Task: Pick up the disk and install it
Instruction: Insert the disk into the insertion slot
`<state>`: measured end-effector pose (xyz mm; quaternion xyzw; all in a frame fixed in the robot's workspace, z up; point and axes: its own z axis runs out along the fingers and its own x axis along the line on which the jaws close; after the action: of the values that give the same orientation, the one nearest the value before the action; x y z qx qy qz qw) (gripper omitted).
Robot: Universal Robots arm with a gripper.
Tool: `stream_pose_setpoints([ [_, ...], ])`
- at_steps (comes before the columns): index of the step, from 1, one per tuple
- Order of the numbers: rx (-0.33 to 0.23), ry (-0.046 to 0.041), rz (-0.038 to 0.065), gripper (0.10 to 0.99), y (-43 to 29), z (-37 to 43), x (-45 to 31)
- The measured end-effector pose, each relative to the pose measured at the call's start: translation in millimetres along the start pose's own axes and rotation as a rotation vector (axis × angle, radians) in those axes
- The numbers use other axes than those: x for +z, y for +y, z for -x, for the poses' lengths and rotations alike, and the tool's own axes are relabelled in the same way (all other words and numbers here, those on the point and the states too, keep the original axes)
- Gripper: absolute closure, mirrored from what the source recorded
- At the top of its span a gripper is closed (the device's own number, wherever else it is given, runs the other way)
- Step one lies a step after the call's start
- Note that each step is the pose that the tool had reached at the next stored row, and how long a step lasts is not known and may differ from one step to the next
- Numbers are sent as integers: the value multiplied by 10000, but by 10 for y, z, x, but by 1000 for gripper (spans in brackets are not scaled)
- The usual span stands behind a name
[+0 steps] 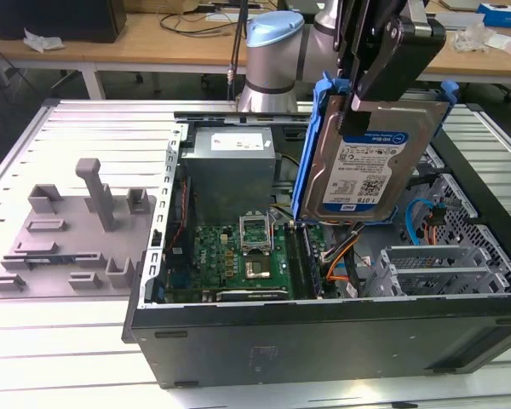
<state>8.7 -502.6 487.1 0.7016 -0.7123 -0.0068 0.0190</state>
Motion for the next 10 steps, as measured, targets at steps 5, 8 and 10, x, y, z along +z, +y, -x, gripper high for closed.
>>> stream_pose_setpoints([
  [5,0,0,0,718,-1,0,0],
  [8,0,0,0,718,-1,0,0],
  [10,0,0,0,718,-1,0,0],
])
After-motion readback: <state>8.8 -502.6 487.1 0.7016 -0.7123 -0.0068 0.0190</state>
